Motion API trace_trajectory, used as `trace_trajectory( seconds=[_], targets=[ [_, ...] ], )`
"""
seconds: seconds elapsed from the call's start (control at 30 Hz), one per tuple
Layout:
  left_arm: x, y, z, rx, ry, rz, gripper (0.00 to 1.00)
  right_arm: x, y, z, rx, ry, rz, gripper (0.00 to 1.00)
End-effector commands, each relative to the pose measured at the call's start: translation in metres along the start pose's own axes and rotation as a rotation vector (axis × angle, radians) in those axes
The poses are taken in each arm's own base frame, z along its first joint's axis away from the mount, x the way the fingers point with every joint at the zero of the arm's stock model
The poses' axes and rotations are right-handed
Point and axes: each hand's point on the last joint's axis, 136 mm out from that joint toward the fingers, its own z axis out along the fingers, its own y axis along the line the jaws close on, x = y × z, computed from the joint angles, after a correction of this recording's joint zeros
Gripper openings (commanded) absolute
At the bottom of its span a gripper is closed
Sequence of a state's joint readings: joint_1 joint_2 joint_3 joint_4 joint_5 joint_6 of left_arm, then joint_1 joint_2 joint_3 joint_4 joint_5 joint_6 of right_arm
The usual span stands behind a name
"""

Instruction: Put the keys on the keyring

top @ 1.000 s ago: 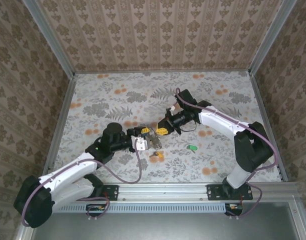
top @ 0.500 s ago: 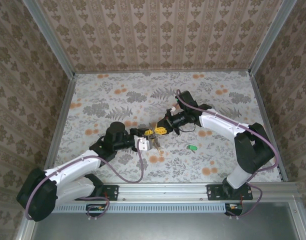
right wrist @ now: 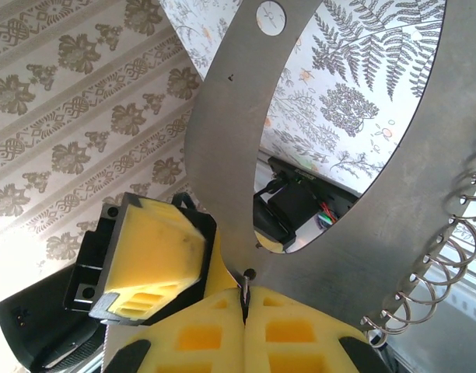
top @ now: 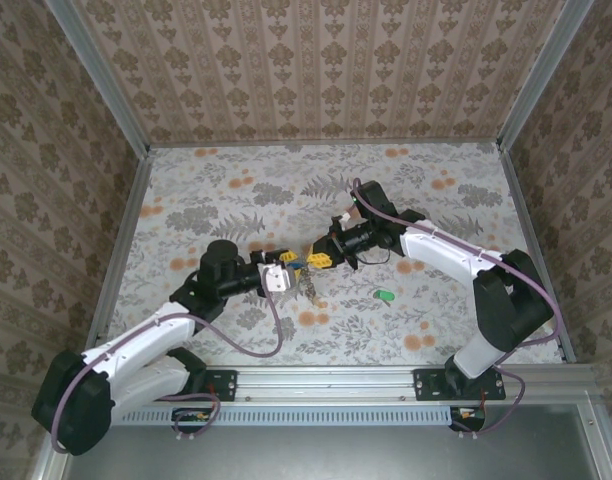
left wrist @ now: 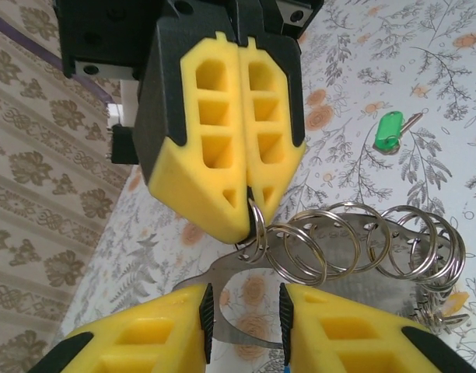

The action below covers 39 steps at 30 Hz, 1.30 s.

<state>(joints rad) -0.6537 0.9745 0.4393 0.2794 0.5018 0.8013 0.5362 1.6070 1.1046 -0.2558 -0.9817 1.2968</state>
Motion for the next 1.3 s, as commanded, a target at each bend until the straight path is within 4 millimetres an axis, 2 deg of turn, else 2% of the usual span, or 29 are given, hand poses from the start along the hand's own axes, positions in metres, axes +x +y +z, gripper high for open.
trace_trajectory(
  seconds=[0.0, 0.2, 0.57, 1.1, 1.2, 1.27],
  targets=[
    [-0.016, 0.008, -0.002, 0.011, -0.053, -0.020, 0.33, 0.014, 0.012, -0.004, -0.039, 0.029, -0.007, 0.00],
    [-0.019, 0.014, -0.011, 0.001, -0.074, -0.048, 0.32, 0.014, 0.017, -0.004, -0.058, 0.016, -0.017, 0.00],
    [-0.019, 0.013, 0.001, 0.020, -0.086, -0.048, 0.29, 0.014, 0.022, 0.002, -0.092, 0.018, -0.005, 0.00],
    [-0.015, 0.013, 0.008, -0.010, -0.052, -0.023, 0.24, 0.011, 0.031, 0.004, -0.135, -0.002, 0.028, 0.00],
    [-0.011, 0.014, 0.009, -0.019, -0.035, -0.033, 0.18, 0.012, 0.032, 0.005, -0.144, 0.000, 0.035, 0.00],
    [-0.009, 0.018, 0.010, -0.039, -0.022, -0.042, 0.10, 0.013, 0.033, 0.005, -0.150, -0.001, 0.036, 0.00]
  ],
)
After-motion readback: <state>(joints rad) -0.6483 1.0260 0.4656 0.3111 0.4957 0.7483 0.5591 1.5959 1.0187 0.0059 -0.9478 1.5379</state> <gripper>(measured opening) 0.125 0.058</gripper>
